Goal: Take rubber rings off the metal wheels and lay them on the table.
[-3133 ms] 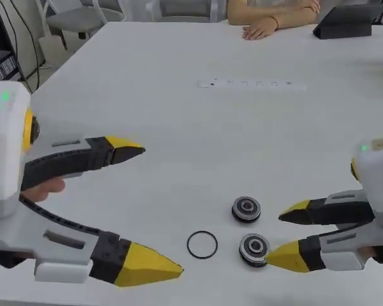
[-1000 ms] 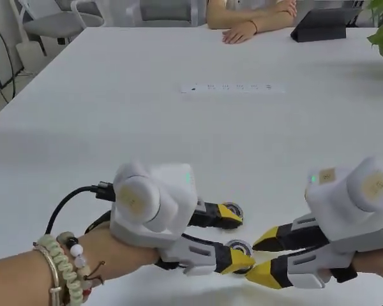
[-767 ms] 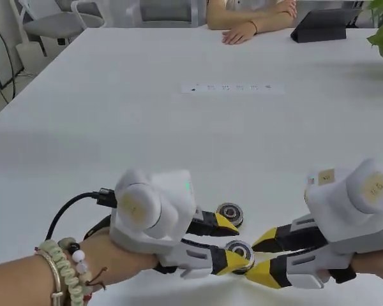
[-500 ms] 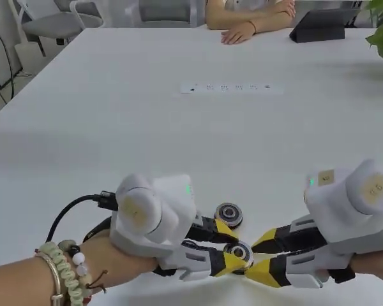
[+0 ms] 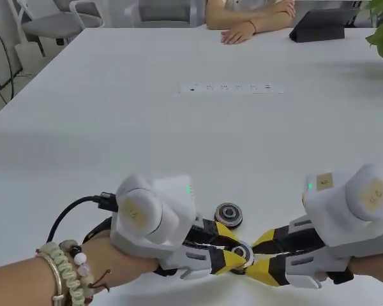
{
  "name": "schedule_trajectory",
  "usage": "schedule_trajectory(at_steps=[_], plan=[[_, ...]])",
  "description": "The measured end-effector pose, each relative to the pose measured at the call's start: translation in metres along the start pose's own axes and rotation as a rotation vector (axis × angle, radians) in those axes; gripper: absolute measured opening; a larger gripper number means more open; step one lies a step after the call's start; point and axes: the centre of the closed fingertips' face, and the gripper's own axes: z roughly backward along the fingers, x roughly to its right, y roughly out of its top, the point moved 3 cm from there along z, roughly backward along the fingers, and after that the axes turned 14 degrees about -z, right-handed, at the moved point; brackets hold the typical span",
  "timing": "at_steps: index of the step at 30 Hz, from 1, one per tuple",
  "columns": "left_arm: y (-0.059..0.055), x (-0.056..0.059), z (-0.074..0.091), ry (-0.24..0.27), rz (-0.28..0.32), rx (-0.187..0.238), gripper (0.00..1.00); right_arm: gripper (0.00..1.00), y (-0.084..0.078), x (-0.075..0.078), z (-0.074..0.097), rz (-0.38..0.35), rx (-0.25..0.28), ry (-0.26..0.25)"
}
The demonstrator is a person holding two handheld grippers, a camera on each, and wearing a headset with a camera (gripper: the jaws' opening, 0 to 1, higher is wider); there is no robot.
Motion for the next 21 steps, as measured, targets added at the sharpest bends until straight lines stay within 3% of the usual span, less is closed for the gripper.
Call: schedule_trajectory(at_steps=[6, 13, 16, 19, 21], plan=[[0.0002, -0.0002, -0.0004, 0.003, 0.005, 0.009, 0.08, 0.09, -0.0019, 0.0009, 0.0025, 0.015, -0.010, -0.001], [0.0013, -0.0002, -0.0013, 0.002, 0.016, 0.011, 0.08, 0.01, -0.0020, 0.0040, 0.0034, -0.024, -0.003, -0.008], [0.0016, -0.0002, -0.0017, 0.003, 0.014, 0.010, 0.08, 0.00, -0.0020, 0.0053, 0.0036, -0.076, 0.006, -0.005], [0.0020, 0.0001, -0.0021, 0.002, 0.013, 0.010, 0.08, 0.00, -0.0028, 0.0070, 0.0035, -0.180, 0.009, -0.001], [0.0024, 0.0003, -0.0024, 0.003, 0.011, 0.010, 0.08, 0.00, -0.0028, 0.0090, 0.0039, -0.189, 0.014, 0.001]])
